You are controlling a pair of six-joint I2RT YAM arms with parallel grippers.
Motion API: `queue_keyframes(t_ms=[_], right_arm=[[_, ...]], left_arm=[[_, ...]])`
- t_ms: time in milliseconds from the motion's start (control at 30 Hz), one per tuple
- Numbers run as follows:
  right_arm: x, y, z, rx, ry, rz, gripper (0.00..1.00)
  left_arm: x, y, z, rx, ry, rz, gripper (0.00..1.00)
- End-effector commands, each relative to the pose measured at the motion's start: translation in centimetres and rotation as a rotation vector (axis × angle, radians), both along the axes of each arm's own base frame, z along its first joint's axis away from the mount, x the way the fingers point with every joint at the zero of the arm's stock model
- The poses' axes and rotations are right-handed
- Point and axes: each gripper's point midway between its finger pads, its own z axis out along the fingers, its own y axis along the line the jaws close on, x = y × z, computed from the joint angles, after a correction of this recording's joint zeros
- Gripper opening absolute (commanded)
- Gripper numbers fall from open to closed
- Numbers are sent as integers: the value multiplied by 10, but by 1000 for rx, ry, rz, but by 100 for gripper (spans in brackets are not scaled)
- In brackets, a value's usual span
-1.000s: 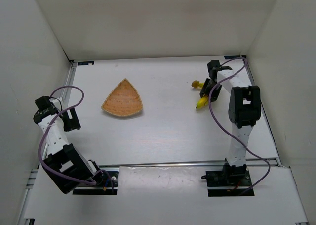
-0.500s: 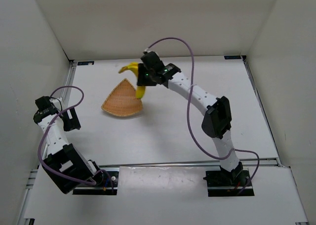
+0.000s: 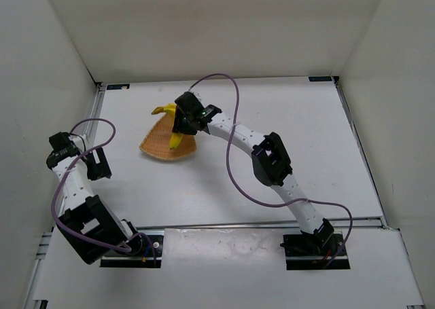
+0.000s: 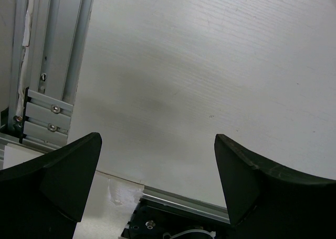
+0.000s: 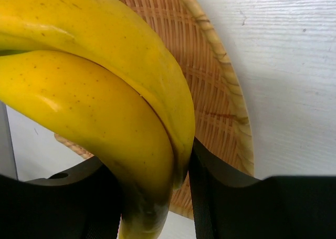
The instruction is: Place and organize the fake fruits in the fruit bowl
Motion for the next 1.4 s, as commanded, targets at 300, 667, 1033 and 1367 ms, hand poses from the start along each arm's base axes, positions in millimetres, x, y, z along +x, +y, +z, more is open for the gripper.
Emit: queue_keyframes(t_ms=[300,667,1033,1367], right_arm=[[-18,10,65,73,-83,76,92],[-49,-159,187,-29,-294,-130,99],[-119,-483,76,-188,-44,-689,99],[-151,-524,55,-200,18,-796,99]], left_arm=[[5,-1,2,-13,-32,-4,100],[6,-3,2,-19,-37,-8,100],[27,18,42,57,-141,79,100],[39,16,51,-62,-127,63,100]])
